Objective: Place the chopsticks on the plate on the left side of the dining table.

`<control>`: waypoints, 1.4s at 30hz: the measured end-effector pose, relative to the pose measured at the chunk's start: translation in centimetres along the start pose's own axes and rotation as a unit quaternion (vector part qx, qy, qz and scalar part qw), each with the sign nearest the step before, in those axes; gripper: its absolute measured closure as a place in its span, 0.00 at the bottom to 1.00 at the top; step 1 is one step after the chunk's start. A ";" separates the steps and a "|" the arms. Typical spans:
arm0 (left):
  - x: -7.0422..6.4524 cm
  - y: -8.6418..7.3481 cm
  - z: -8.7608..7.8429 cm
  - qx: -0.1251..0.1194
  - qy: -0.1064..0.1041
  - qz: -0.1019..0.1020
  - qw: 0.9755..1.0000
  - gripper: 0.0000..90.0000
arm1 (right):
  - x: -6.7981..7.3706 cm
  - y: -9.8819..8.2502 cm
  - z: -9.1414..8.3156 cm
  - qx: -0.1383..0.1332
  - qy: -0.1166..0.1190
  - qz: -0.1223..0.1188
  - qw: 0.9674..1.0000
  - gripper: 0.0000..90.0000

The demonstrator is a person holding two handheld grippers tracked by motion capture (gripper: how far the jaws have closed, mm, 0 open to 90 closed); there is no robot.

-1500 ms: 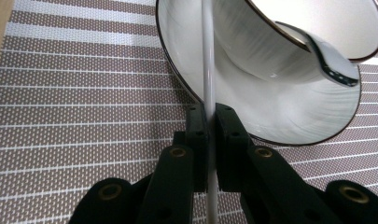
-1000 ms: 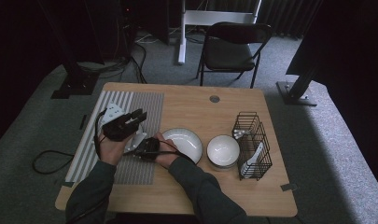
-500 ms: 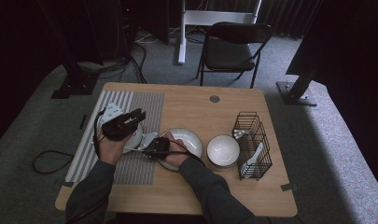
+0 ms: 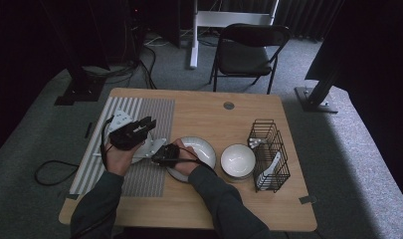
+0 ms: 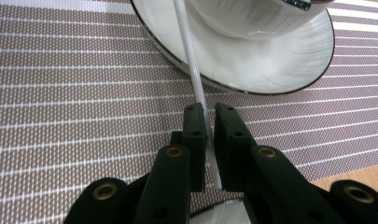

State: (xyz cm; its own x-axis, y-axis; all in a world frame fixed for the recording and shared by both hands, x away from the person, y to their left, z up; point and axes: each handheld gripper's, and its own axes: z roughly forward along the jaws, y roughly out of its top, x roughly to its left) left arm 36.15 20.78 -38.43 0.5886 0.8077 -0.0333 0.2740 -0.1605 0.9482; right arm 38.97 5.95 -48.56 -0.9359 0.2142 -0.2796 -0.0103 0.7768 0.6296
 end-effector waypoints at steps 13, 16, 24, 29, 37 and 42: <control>-0.1 -0.2 0.1 0.002 -0.001 0.000 1.000 0.81 | 0.1 0.3 0.4 0.000 -0.006 0.011 1.000 0.90; -0.1 -0.2 0.1 0.001 -0.001 -0.001 1.000 0.81 | 0.2 0.2 0.3 0.002 -0.004 0.015 1.000 0.87; 0.0 -0.2 0.1 0.002 0.000 -0.002 1.000 0.81 | 0.4 -0.9 -1.4 -0.014 -0.011 0.025 1.000 0.69; 0.0 -0.2 0.3 0.002 -0.001 -0.003 1.000 0.81 | 0.9 -1.8 -3.6 -0.034 -0.025 0.039 0.998 0.64; -0.2 -0.2 0.6 0.003 -0.005 -0.004 1.000 0.81 | 2.1 -3.4 -6.9 -0.048 -0.052 0.064 0.995 0.61; -0.3 -0.1 0.9 0.004 -0.008 -0.004 1.000 0.81 | 2.6 -4.1 -8.2 -0.053 -0.065 0.079 0.993 0.61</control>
State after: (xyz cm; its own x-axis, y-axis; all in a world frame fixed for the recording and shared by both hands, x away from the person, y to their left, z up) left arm 36.58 20.04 -38.80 0.5990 0.7994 -0.0466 0.2842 -0.1579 0.9457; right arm 33.69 -1.54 -45.97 -0.8752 0.4090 -0.2583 0.0894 0.6616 0.7445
